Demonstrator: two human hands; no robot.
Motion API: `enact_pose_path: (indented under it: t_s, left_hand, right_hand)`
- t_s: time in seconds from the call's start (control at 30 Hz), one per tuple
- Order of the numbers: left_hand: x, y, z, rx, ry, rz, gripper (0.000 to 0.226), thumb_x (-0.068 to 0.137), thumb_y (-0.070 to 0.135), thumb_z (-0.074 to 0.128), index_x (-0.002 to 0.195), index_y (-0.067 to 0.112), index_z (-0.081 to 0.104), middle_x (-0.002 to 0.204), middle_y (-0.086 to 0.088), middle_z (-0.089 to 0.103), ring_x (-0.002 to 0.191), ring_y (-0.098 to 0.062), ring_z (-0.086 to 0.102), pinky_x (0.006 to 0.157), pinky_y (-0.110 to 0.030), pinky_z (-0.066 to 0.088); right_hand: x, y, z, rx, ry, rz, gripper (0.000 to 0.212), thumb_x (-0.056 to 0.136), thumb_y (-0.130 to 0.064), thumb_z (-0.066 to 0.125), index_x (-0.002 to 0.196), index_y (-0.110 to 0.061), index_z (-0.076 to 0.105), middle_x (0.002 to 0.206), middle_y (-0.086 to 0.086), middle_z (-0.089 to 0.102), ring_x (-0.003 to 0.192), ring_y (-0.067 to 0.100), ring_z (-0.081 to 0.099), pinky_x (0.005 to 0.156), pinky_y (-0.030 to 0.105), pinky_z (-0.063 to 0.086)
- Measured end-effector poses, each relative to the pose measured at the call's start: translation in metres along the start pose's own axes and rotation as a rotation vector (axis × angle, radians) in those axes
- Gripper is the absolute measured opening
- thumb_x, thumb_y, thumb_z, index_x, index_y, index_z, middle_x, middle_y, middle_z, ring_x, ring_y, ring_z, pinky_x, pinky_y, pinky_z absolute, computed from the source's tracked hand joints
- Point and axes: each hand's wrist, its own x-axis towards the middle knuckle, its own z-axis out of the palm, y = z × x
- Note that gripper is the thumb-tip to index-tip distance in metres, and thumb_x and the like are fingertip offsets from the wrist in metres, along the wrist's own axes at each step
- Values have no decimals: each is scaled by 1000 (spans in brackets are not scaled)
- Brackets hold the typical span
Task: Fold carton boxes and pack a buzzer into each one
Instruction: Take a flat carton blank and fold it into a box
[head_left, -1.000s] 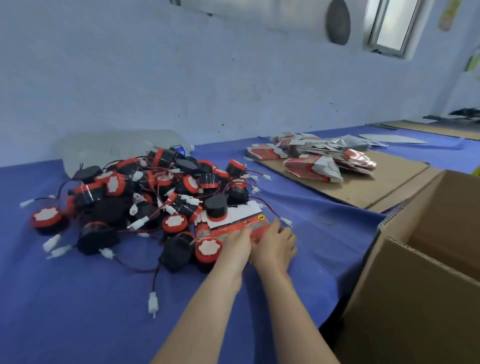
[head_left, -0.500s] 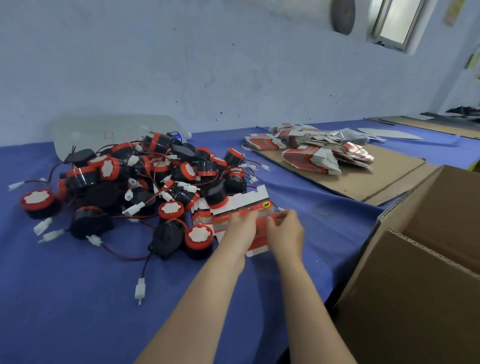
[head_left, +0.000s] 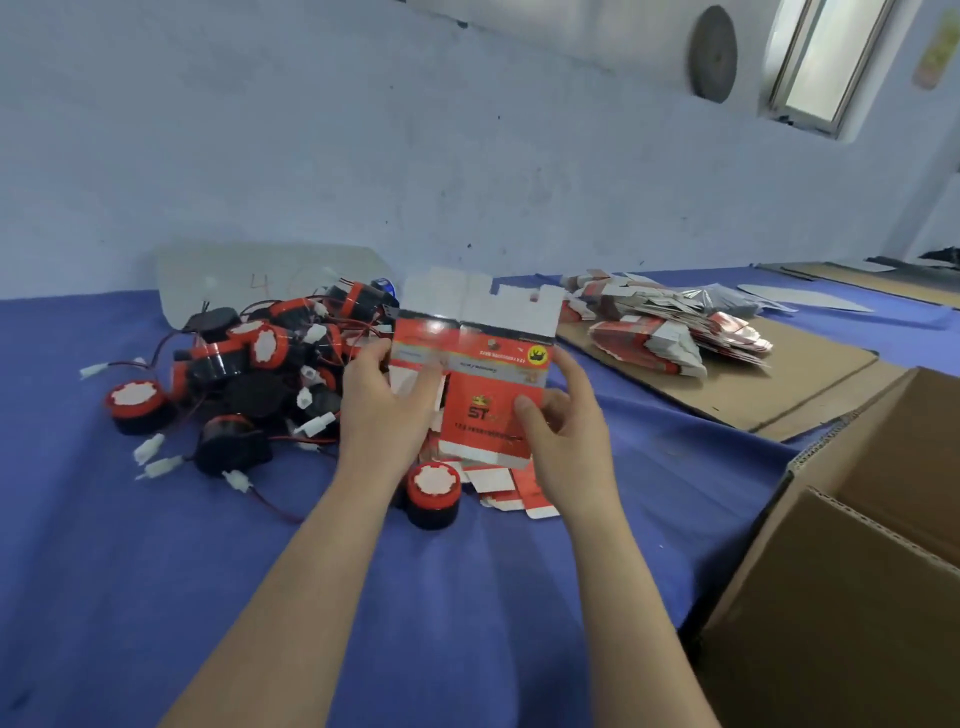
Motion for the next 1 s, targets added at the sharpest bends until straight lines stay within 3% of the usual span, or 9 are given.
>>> enact_pose_path:
  t_s: [0.07,0.17,0.3,0.47,0.53,0.63,0.77,0.87,1.0]
  left_hand:
    - [4,-5,-29,-8,77,-7,40,88,32,66,123,25,48,115,15,57,104,1,57,92,-26,47]
    - [3,-13,-72,-62,153,-65,66,83,43,69,139,22,41,135,-1,51,117,-13,56,101,-39,48]
    - [-7,-20,-126,-64,259,17,72,74,53,69,135,22,46,131,0,56,121,-14,55,103,-40,45]
    - [-16,-32,-172,-145,400,86,56,77,49,60,126,26,48,124,10,57,107,8,56,82,-7,45]
    - [-17,-38,-178,-166,404,57,51,76,53,58,120,29,48,122,8,59,106,6,58,83,-14,50]
    - [-19,-47,-174,-158,361,27,64,75,56,55,131,26,47,127,2,60,116,-13,59,96,-37,51]
    - [-18,-58,-173,-102,348,57,28,88,32,61,114,40,52,111,17,66,103,-2,64,78,-23,56]
    - [-16,-61,-174,-59,321,88,26,88,21,67,105,36,55,98,32,64,92,9,63,63,-6,49]
    - [-18,-64,-171,-43,314,86,21,88,25,66,103,32,54,93,27,66,87,8,63,62,-7,48]
  right_hand:
    - [-3,-7,29,-68,-83,-41,47,96,-11,52,137,-29,41,95,-9,69,88,11,66,78,25,52]
    - [-8,-20,81,-210,-93,-135,49,97,-16,49,144,-18,36,123,-6,59,113,15,55,85,10,38]
    - [-23,-40,156,-223,-209,-136,64,98,-35,45,152,-15,16,150,3,37,137,19,36,108,37,36]
    - [-54,-46,212,-96,-302,-160,73,95,-45,46,153,-28,5,152,-7,35,133,14,42,97,25,40]
    - [-63,-41,224,-48,-352,-166,74,95,-46,47,152,-35,2,150,-13,36,128,7,44,90,17,38]
    - [-73,-33,237,61,-487,-187,69,97,-34,50,152,-34,9,145,-15,43,126,6,48,98,29,45]
    - [-66,-27,237,291,-456,-79,53,96,-38,48,146,-36,29,128,-17,57,115,-1,56,95,25,48]
    - [-57,-25,231,348,-441,18,51,90,-48,43,140,-35,41,127,-12,60,114,2,57,99,33,48]
    - [-50,-22,225,403,-480,92,42,96,-34,50,137,-26,48,120,-1,65,112,12,61,97,39,50]
